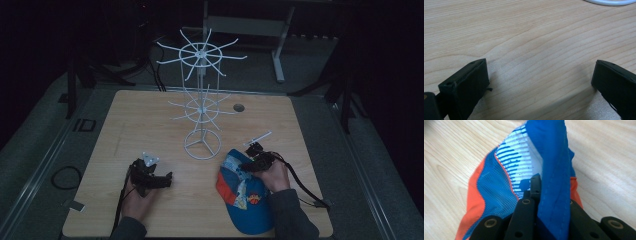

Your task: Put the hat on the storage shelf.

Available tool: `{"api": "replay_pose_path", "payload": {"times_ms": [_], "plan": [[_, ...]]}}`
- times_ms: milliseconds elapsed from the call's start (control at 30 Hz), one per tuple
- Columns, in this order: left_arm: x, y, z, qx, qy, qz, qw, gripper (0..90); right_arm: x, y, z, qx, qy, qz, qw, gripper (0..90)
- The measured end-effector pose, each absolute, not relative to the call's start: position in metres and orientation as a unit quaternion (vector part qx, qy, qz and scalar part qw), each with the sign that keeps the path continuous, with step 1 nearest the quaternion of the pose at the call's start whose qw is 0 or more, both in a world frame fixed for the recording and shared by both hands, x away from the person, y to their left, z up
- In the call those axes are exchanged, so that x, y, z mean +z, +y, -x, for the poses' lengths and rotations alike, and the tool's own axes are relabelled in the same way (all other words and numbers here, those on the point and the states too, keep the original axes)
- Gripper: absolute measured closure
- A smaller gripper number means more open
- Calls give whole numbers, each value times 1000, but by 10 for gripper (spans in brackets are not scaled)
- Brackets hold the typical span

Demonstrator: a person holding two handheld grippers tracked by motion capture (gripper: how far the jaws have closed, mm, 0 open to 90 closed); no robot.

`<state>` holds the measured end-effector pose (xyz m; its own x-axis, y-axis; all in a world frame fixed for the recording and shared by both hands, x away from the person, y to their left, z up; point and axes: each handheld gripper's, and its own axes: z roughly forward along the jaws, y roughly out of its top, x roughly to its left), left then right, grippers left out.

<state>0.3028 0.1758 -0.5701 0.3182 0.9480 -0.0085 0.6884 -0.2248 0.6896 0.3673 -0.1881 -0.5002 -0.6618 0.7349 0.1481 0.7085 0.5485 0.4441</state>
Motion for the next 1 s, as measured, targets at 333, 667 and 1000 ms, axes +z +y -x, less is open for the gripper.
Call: {"api": "replay_pose_path", "payload": {"times_ms": [333, 667, 1000], "plan": [[-570, 176, -303, 214, 543, -753, 303, 14, -483, -195, -358, 287, 870, -400, 45, 877], [-570, 176, -303, 214, 544, -752, 305, 14, -463, -198, -348, 324, 862, -386, 60, 877], [-570, 176, -303, 214, 544, -751, 305, 14, -449, -196, -341, 347, 859, -370, 67, 875]]}}
